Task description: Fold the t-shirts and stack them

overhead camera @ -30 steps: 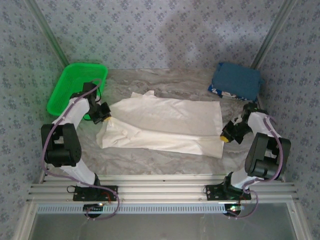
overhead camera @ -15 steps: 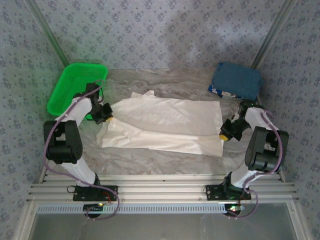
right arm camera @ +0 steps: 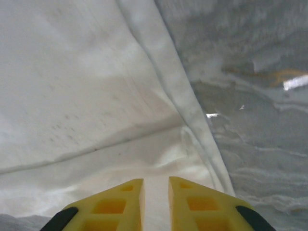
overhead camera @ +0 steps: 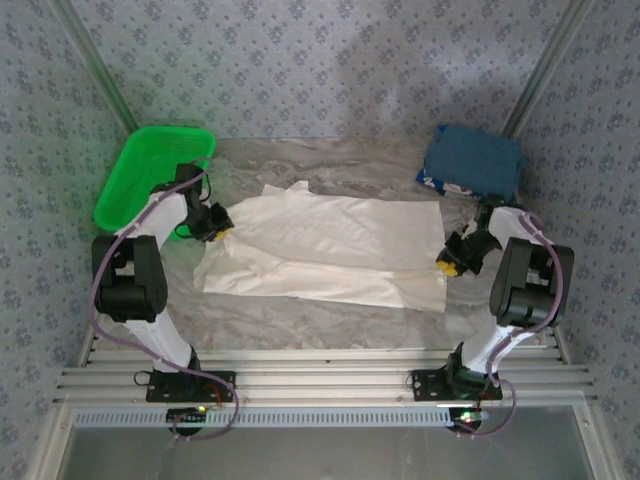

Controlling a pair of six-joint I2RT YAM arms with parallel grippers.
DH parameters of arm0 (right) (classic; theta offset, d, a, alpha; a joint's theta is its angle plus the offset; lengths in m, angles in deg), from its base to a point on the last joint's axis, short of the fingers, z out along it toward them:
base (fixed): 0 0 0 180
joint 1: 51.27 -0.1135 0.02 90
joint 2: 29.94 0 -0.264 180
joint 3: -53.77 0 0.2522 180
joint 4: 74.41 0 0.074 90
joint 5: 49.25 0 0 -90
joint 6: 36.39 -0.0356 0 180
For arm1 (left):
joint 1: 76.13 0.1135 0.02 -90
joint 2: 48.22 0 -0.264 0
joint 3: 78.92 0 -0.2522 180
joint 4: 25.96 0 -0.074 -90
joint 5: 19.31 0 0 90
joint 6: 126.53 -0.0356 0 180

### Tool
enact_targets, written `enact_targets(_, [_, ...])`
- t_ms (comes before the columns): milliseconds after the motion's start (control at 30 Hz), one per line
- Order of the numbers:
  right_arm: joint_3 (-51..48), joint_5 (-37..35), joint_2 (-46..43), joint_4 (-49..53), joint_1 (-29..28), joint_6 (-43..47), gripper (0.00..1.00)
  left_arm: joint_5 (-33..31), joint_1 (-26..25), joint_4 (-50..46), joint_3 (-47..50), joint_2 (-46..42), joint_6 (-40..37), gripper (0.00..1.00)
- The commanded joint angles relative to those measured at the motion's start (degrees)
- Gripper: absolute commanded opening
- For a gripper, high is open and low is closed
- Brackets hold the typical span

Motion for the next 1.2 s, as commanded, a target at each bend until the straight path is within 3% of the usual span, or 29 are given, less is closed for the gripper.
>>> enact_targets(0, [4.5,1.2,-0.2,-0.7,0.7,-0.1,0.31,4.0,-0.3,2.8,-4.8,-1.2,1.8,0.43])
enact_targets(100, [7.8,0.9,-3.9,1.2,0.7,0.1,0.43,5.3,-0.3,1.3,-8.0,-4.2,3.1,0.56])
enact_targets(267, [0.9,0.3,-16.3,8.3,0.5,-1.3,0.47,5.7,-0.6,-6.0,-4.4,-15.2,6.0,0.7])
enact_targets(367, [-6.3,0.4,-24.1,12.2,0.6,-2.8,0.49,4.6,-0.6,-11.9,1.8,-20.9,6.0,0.71])
enact_targets(500, [-16.2,1.7,-29.9,10.3,0.1,-6.5,0.49,5.0,-0.6,-11.4,13.9,-25.9,8.2,0.7])
enact_targets(733, [-20.2,-0.4,-26.5,6.9,-2.9,-8.5,0.48,3.0,-0.7,-5.4,24.7,-24.5,11.0,0.63])
enact_targets(1167, [-19.4,-5.6,-14.9,-4.7,-4.7,-12.1,0.42,-5.9,-0.7,0.5,28.6,-17.6,13.5,0.53])
